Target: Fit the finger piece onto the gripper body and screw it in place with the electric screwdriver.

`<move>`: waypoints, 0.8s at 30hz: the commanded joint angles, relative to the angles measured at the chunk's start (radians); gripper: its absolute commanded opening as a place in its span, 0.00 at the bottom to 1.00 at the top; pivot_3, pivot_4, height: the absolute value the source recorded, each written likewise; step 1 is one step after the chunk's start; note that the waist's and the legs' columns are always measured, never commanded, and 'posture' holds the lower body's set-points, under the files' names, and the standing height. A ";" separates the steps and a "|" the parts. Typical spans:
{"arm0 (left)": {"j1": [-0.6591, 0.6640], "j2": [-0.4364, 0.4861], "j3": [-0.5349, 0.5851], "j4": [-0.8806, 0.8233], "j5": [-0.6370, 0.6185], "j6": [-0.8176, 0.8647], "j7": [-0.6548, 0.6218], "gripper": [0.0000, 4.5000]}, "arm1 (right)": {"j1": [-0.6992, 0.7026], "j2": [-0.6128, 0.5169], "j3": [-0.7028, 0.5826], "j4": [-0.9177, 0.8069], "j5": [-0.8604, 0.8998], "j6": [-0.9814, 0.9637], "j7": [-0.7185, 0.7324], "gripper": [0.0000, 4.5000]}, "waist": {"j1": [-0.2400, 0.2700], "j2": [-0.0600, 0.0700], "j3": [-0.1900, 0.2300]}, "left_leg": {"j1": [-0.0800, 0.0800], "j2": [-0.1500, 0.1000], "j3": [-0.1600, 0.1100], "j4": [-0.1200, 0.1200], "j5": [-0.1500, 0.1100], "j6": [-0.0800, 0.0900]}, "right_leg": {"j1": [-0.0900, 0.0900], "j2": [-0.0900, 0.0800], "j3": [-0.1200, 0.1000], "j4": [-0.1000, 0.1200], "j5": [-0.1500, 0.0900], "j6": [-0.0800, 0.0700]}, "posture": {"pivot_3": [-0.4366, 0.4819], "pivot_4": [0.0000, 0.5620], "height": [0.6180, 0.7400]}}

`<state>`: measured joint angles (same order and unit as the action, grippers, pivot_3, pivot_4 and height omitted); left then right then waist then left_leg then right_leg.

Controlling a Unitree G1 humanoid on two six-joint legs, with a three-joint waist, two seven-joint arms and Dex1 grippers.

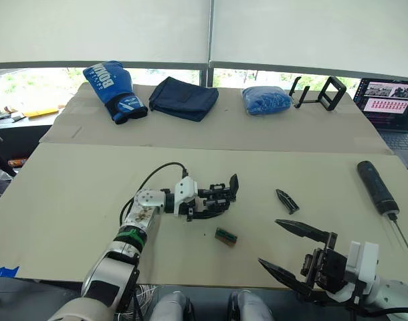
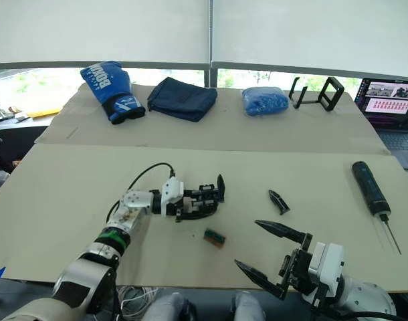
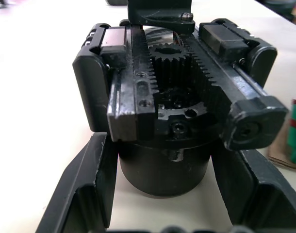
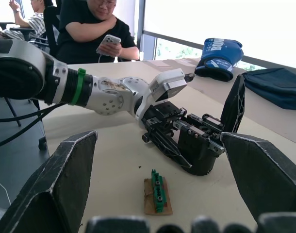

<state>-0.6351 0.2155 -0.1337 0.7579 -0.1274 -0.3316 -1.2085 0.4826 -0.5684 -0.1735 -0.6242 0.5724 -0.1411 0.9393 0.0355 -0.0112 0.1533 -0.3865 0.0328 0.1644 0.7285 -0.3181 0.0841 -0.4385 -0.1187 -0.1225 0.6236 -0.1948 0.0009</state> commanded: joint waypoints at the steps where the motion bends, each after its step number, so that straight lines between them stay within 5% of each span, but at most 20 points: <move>1: 0.085 -0.031 0.044 -0.289 -0.068 0.167 0.158 0.51 | 0.008 0.001 -0.011 -0.033 0.004 -0.012 -0.001 1.00 | 0.000 0.000 0.000 | -0.001 0.000 0.000 0.000 0.000 0.000 | 0.000 -0.001 0.000 0.000 0.000 0.000 | 0.48 0.27 1.00; 5: 0.218 -0.043 0.034 -0.557 -0.069 0.352 0.300 0.51 | 0.021 -0.002 -0.020 -0.035 0.011 -0.010 -0.001 1.00 | 0.001 0.000 0.000 | -0.002 0.000 0.000 0.000 0.000 0.000 | -0.001 -0.002 0.000 0.000 0.000 0.001 | 0.48 0.27 1.00; 10: 0.304 -0.039 -0.002 -0.694 -0.046 0.439 0.373 0.51 | 0.032 -0.008 -0.023 -0.041 0.019 -0.007 0.006 1.00 | 0.001 0.000 0.000 | -0.001 0.000 0.000 0.000 0.000 -0.001 | -0.001 -0.001 0.000 0.000 0.000 0.001 | 0.48 0.27 1.00; 24: 0.345 -0.016 -0.052 -0.609 0.011 0.348 0.426 0.51 | 0.016 -0.025 -0.058 -0.026 0.037 0.000 0.022 1.00 | 0.002 0.000 0.000 | -0.001 0.000 0.000 0.000 0.000 -0.001 | -0.001 -0.002 -0.001 0.000 0.000 0.001 | 0.48 0.27 1.00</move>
<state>-0.2944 0.1984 -0.1723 0.1617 -0.1169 0.0496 -0.7683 0.4989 -0.5814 -0.2033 -0.6240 0.5774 -0.1408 0.9548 0.0373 -0.0107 0.1534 -0.3871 0.0326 0.1645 0.7285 -0.3178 0.0831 -0.4393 -0.1205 -0.1230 0.6240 -0.1950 0.0017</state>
